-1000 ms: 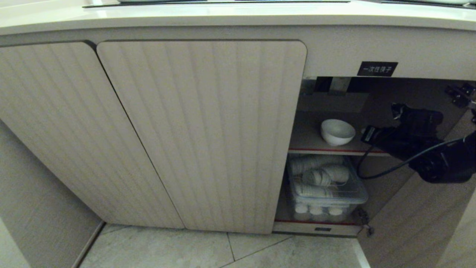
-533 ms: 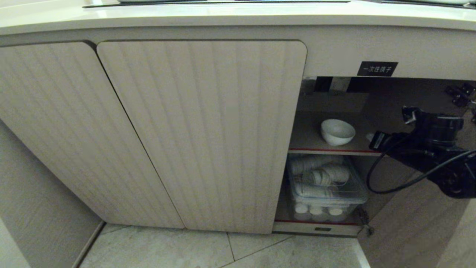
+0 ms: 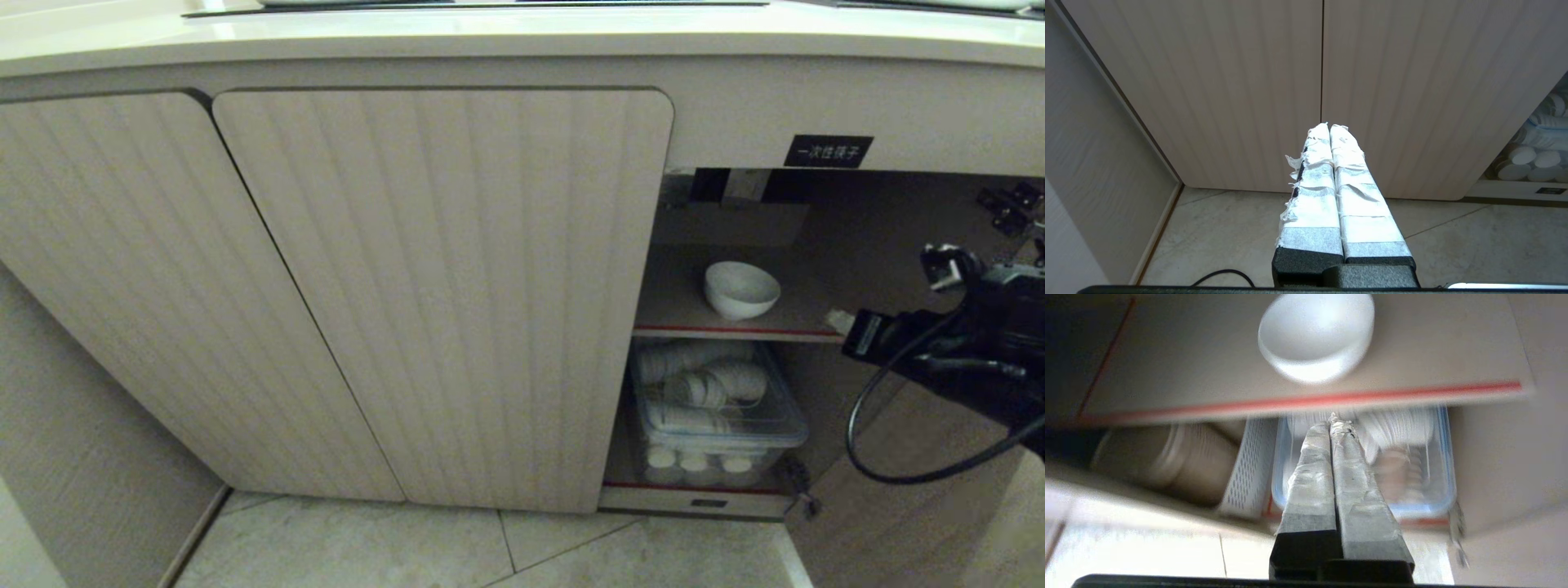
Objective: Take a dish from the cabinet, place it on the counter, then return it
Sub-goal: Close the cabinet door
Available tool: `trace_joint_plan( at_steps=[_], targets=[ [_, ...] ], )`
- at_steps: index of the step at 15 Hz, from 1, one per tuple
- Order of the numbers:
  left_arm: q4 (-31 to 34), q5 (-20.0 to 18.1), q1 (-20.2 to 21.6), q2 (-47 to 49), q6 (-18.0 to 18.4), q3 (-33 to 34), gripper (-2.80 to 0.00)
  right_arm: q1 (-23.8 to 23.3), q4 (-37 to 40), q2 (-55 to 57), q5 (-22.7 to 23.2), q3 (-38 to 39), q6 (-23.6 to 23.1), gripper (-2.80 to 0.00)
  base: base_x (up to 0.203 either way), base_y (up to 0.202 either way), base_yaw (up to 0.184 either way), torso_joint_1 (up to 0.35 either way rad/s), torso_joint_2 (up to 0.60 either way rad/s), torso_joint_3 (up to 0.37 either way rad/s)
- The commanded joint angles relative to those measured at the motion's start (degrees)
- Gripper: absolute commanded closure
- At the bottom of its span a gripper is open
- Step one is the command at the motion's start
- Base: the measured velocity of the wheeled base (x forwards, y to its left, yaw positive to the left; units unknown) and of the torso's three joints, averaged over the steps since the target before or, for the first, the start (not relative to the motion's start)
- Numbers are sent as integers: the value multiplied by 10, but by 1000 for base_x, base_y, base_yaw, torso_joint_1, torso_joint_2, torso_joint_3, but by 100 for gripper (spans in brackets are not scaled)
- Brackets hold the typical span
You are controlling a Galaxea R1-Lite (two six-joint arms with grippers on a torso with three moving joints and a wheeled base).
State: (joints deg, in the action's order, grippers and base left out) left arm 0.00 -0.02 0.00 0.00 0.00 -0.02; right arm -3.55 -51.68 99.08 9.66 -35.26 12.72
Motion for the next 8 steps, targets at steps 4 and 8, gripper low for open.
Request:
trace_joint_plan(
  at_steps=[4,8],
  targets=[
    [0,-1,0,0,0,0,0,0,-12,-93,4,101,-39,0,0,0,0,0,0,0],
    [0,0,0,0,0,0,0,0,-22,-170,7,184,-62,0,0,0,0,0,0,0]
  ],
)
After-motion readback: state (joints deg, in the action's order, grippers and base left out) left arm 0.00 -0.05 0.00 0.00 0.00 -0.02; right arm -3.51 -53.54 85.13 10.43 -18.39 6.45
